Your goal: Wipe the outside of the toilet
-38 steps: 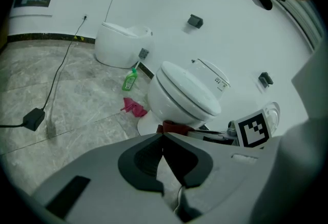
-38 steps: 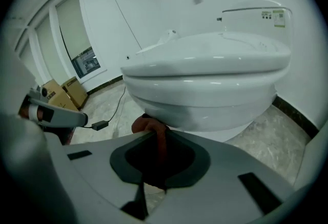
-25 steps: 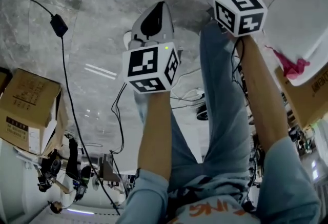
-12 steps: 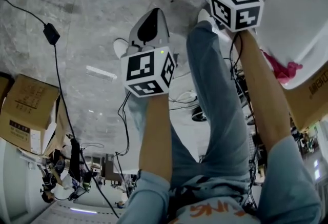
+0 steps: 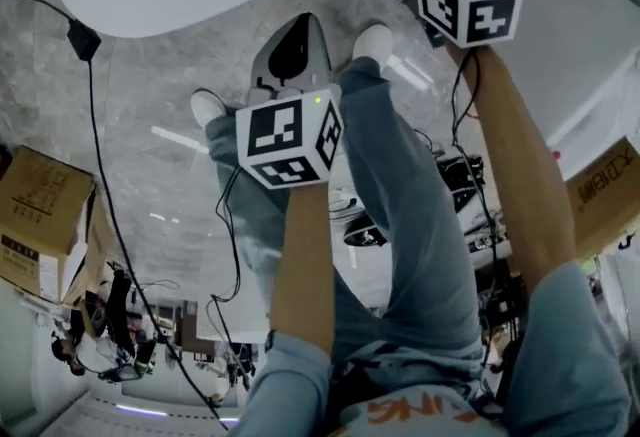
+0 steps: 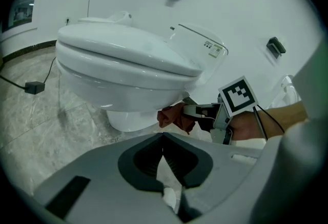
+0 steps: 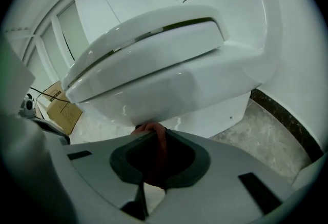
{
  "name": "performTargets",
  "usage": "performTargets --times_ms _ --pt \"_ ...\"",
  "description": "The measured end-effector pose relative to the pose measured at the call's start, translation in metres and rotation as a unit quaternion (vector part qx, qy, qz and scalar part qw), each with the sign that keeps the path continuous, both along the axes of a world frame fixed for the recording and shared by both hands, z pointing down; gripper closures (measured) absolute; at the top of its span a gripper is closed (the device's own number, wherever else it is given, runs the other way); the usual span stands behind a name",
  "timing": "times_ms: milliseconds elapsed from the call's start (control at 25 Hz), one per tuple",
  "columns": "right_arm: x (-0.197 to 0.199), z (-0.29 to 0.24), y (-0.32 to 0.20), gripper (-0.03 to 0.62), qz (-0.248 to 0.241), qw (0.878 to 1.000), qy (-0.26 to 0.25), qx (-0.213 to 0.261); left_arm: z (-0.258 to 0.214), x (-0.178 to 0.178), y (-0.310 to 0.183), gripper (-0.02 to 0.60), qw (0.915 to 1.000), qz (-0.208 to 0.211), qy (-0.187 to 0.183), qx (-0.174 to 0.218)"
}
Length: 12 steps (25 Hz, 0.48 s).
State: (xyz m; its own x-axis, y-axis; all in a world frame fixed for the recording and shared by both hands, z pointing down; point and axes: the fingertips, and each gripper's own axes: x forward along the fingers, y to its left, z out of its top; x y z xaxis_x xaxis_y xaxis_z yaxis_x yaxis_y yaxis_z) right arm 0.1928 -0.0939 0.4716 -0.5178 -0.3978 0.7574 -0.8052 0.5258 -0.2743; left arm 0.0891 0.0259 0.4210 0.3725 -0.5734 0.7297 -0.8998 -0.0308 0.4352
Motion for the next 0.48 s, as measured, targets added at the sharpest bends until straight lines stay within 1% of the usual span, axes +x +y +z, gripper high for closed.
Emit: performTargets --times_ms 160,280,360,400,480 --pt "0.031 0.004 -0.024 0.554 0.006 1.0 0.006 0.012 0.006 0.029 -0.01 0.586 0.9979 0.051 -0.037 0.013" --pt "0.036 0.002 -0.034 0.554 0.019 1.0 0.003 0.016 0.006 0.03 -0.019 0.586 0.9976 0.056 -0.037 0.017" --pt "0.034 0.001 -0.033 0.554 0.018 1.0 0.001 0.014 0.004 0.027 -0.024 0.586 0.9972 0.059 -0.041 0.021" --pt "0.034 0.002 -0.027 0.554 0.014 1.0 0.002 0.01 0.003 0.029 -0.025 0.586 0.9959 0.072 -0.048 0.023" --pt "0.039 0.005 -0.007 0.554 0.005 1.0 0.011 0.002 0.0 0.043 -0.019 0.586 0.9908 0.116 -0.064 0.028"
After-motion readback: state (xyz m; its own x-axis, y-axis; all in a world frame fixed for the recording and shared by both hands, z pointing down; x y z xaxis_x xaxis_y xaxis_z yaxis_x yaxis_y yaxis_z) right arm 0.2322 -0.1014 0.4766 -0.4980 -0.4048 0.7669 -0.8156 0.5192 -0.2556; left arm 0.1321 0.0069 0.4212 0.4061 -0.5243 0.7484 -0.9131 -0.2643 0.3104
